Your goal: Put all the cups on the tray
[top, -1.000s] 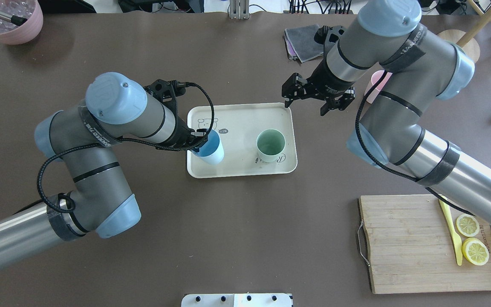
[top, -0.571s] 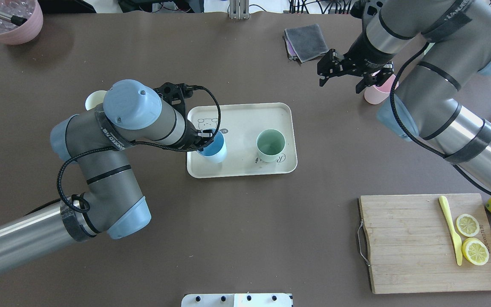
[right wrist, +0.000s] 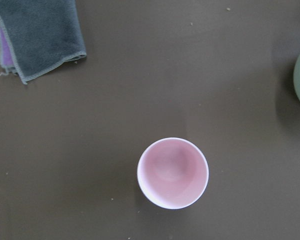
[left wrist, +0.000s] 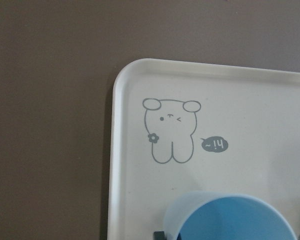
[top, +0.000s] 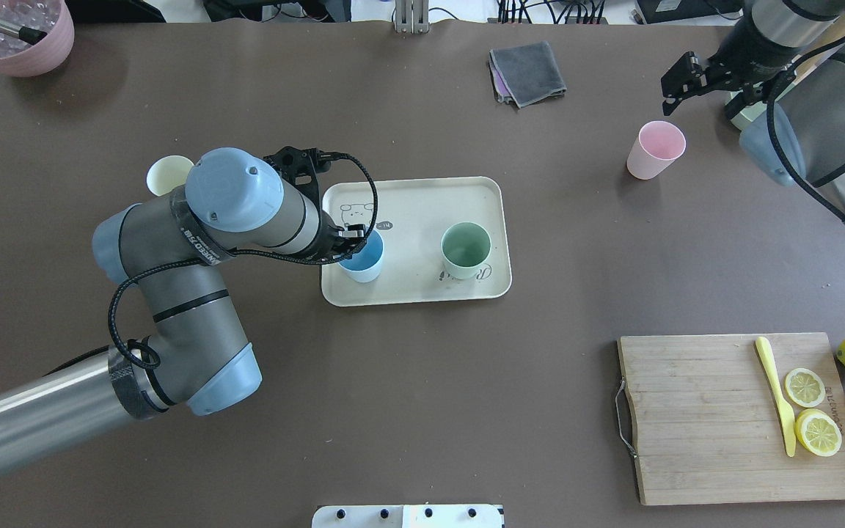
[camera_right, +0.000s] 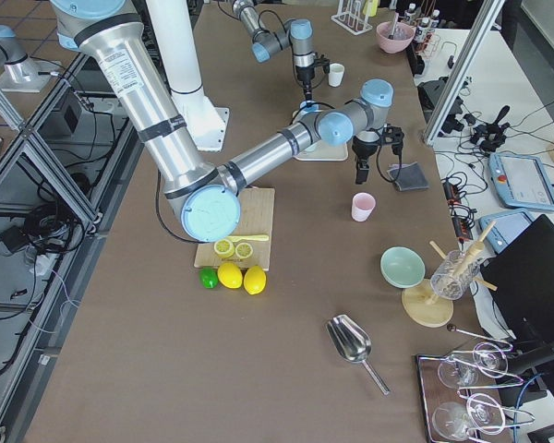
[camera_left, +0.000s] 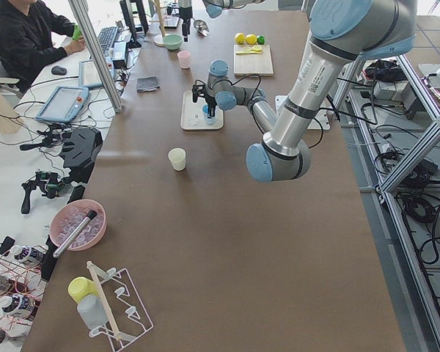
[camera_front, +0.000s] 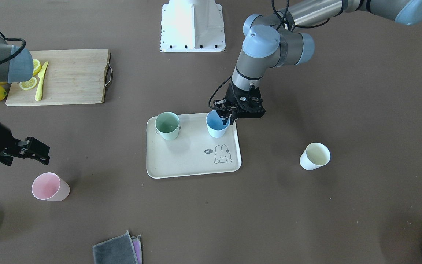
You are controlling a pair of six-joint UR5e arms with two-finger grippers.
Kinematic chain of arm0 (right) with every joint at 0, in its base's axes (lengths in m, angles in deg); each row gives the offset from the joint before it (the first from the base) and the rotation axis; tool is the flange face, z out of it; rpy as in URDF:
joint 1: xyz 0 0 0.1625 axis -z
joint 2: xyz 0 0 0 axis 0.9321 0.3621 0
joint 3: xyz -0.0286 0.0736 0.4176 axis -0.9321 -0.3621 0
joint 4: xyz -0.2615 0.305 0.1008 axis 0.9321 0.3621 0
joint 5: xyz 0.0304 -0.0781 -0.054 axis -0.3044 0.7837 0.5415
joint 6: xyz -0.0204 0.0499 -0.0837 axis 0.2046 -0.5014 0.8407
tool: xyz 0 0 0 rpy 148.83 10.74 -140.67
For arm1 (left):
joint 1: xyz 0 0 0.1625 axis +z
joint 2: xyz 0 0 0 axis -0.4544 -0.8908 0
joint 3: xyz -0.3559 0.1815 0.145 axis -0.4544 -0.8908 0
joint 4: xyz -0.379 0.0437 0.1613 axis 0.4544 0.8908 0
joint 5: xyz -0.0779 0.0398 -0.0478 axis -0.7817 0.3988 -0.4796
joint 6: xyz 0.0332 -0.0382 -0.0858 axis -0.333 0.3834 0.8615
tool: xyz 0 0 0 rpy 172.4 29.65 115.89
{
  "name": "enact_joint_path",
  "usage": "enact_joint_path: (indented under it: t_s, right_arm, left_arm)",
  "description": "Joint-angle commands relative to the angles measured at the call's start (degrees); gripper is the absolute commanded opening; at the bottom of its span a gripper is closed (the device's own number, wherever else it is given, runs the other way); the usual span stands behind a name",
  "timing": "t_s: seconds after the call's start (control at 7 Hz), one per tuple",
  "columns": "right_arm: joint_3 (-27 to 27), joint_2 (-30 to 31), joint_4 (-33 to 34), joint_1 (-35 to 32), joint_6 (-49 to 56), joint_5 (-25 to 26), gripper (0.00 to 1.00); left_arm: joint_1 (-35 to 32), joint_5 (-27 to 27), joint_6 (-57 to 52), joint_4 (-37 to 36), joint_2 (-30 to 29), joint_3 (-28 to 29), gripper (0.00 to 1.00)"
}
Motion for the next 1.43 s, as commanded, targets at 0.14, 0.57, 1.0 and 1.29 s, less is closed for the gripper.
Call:
enact_joint_path:
  t_s: [0.14,0.57,1.0,1.29]
  right_arm:
    - [-5.1,0.3,-0.9,-2.9,6.5,0.3,1.0]
    - [-12.3,0.9,-11.6,0.1,4.1,1.2,1.0]
    - [-13.1,0.9,-13.5,3.1,1.6,2.5,1.0]
    - [-14.4,0.8,-14.5,4.4,1.6,4.0,0.98]
  left_arm:
    - [-1.0,-0.9,-1.1,-1.2,0.1,-4.0,0.97]
    - [-6.8,-4.9,-10.5,-10.2,0.5,-9.0,0.97]
    - [-19.2,-18.2,-22.6,-14.3,5.2,-14.9,0.97]
    - [-24.0,-19.5,-31.4,-16.9,5.9,-15.2,0.97]
